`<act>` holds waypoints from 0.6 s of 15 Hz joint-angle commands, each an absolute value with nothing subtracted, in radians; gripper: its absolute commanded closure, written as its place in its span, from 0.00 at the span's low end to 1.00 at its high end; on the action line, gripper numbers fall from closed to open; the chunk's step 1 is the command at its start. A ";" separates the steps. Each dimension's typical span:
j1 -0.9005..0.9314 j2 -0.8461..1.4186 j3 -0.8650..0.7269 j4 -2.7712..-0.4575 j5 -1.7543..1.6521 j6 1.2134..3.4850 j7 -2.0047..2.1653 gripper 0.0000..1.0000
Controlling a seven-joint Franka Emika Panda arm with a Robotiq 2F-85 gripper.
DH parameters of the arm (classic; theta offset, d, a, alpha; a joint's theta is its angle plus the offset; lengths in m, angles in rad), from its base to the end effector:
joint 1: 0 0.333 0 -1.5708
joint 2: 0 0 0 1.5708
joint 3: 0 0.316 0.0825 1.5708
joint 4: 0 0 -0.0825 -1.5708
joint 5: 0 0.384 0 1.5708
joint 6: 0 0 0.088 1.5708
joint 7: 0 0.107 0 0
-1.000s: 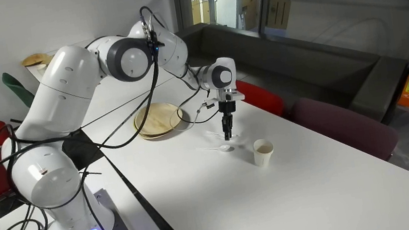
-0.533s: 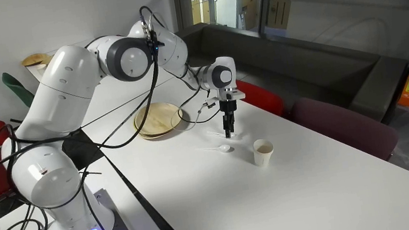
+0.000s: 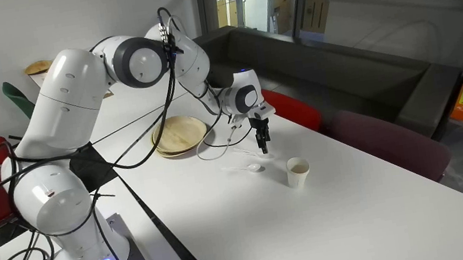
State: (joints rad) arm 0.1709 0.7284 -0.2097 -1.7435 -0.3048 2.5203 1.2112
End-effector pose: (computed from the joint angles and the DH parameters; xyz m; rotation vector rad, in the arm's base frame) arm 0.6698 -0.0111 0.1697 2.5663 -1.3179 0.3195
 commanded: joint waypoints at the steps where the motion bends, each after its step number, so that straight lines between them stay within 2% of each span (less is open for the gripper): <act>1: 0.206 0.617 -0.254 -1.910 -0.314 2.680 1.237 0.00; 2: 0.191 0.710 -0.238 -1.796 -0.283 2.612 1.200 0.00; 9: 0.207 0.666 -0.252 -1.856 -0.286 2.654 1.208 0.00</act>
